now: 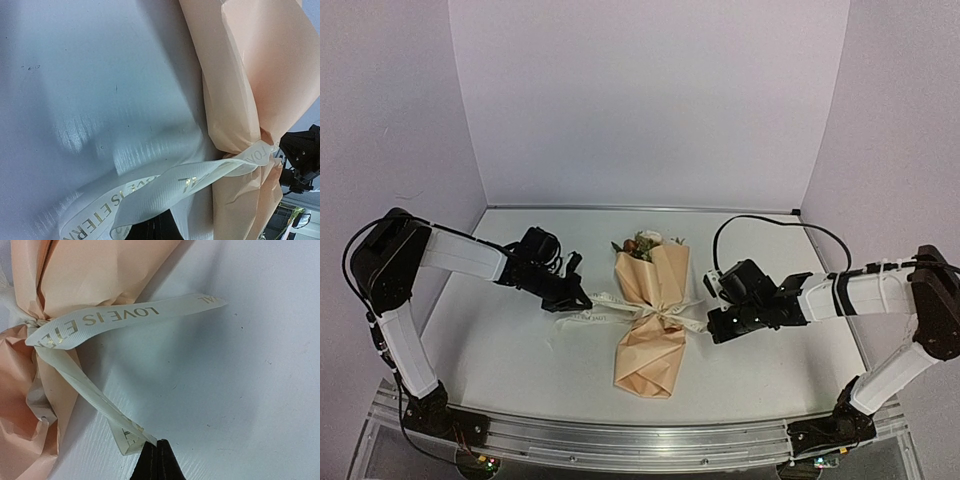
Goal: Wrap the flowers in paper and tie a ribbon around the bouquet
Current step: Tie the half-tied ribbon around the folded bouquet.
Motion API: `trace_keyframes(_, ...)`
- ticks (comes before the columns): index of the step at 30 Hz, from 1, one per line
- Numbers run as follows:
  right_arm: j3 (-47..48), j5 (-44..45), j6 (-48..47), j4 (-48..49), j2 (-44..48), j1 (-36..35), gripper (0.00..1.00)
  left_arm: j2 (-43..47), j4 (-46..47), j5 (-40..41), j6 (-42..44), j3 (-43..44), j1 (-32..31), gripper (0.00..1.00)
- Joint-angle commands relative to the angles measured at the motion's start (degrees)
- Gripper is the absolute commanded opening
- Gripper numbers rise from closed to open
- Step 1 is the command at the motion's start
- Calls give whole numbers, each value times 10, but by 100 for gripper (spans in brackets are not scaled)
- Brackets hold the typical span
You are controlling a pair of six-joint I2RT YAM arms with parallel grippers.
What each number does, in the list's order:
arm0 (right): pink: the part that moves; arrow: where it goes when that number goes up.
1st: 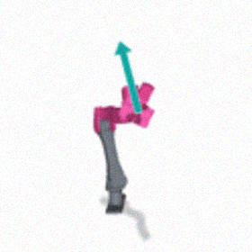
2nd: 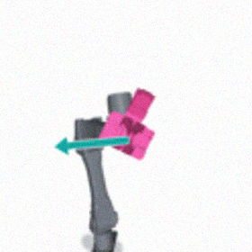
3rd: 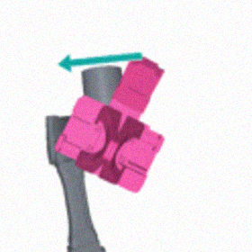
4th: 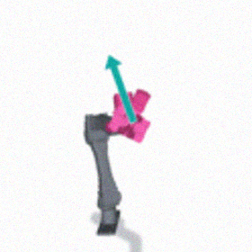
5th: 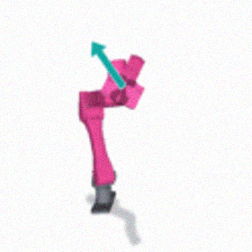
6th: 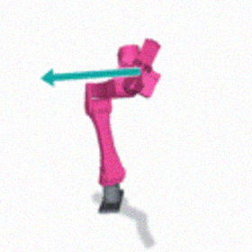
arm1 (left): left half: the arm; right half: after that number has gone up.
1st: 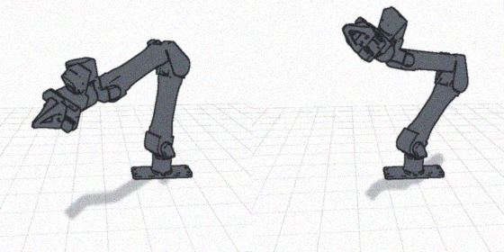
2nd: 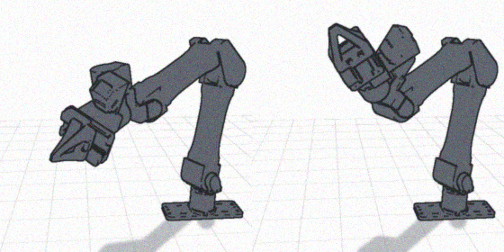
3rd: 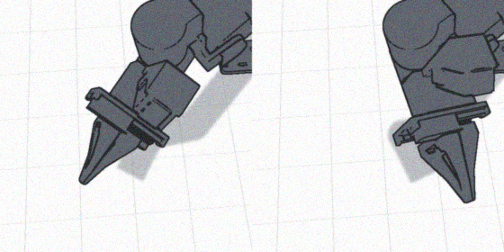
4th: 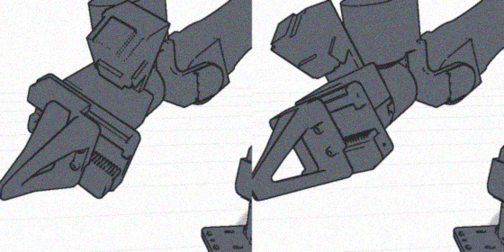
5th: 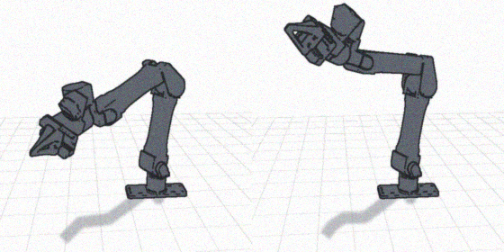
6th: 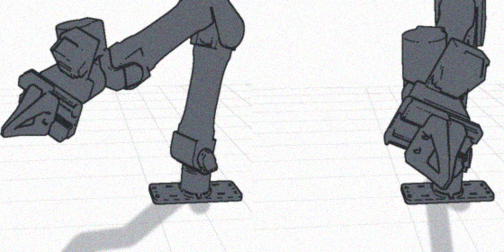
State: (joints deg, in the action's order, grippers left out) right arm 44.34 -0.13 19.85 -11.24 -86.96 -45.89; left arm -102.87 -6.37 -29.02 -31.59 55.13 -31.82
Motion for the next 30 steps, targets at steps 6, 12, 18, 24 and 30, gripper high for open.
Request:
trace_keyframes(6, 18, -35, 13, -103, 1, 18, 9, 11, -26, 12, 63, 30, -7, 0)
trace_keyframes(12, 44, -67, -43, -102, 19, 18, 53, -2, -57, 17, 88, 55, -16, 0)
trace_keyframes(18, 71, -100, -104, -98, 8, 26, 53, -15, -77, 23, 97, 76, -14, 0)
trace_keyframes(24, 84, -178, -190, -82, -1, 26, 45, -22, -92, 20, 108, 90, -13, 0)
trace_keyframes(30, 117, -210, -225, -89, -37, 26, 42, -28, -99, 17, 111, 98, -13, 0)
